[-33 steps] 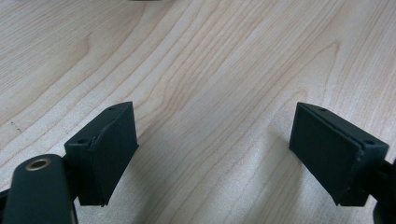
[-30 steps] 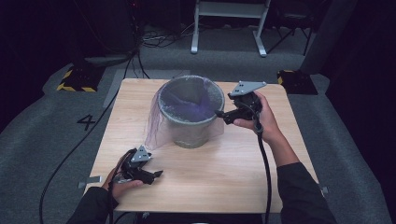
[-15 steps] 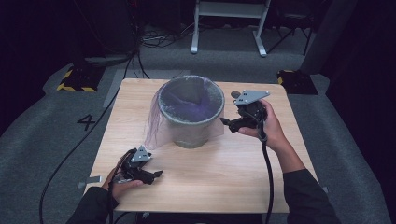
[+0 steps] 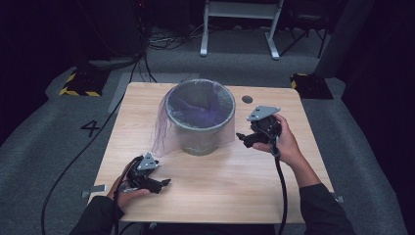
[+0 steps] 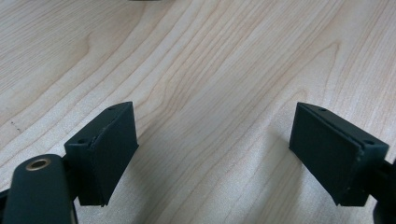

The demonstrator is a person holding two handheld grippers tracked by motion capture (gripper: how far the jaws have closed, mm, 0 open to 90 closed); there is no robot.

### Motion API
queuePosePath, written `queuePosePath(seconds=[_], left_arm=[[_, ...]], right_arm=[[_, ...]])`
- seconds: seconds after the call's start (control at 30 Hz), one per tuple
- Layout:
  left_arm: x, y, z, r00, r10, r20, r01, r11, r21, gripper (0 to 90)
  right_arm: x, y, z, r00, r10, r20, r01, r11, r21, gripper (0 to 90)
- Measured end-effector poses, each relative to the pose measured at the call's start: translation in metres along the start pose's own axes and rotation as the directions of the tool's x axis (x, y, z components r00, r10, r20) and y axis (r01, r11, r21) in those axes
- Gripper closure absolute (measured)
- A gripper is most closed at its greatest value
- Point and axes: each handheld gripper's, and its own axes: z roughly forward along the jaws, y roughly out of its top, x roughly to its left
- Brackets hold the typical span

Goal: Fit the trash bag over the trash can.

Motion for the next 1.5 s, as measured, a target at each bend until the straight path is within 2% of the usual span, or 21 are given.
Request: queuePosePath(seconds=[0.37, 0.5, 0.97, 1.1, 1.27, 1.5], left_arm=[[0.0, 0.0, 0.0, 1.0, 0.0, 0.0, 0.0, 1.0, 0.0, 14.6], [0.0, 0.0, 0.0, 1.0, 0.0, 0.0, 0.0, 1.0, 0.0, 14.6], [0.0, 0.0, 0.0, 1.0, -0.001, 0.0, 0.001, 1.0, 0.001, 14.6], [0.0, 0.0, 0.0, 1.0, 0.0, 0.0, 0.0, 1.0, 0.0, 14.6], [0.0, 0.0, 0.0, 1.0, 0.0, 0.0, 0.0, 1.0, 0.0, 14.6], [0.0, 0.0, 0.0, 1.0, 0.0, 0.0, 0.0, 1.0, 0.001, 14.6]], right_arm=[[0.004, -0.027, 0.009, 0.9997, 0.015, -0.02, -0.014, 0.999, 0.038, 20.9], [0.005, -0.038, 0.012, 0.9999, 0.007, -0.014, -0.007, 0.998, 0.062, 20.5], [-0.003, -0.074, 0.013, 0.9972, 0.071, -0.022, -0.069, 0.993, 0.091, 20.7], [-0.004, -0.086, 0.01, 0.9974, 0.07, -0.021, -0.067, 0.992, 0.106, 20.7], [-0.006, -0.105, 0.005, 0.9931, 0.113, -0.031, -0.109, 0.989, 0.104, 20.8], [-0.003, -0.13, 0.003, 0.9898, 0.139, -0.032, -0.135, 0.984, 0.116, 20.8]])
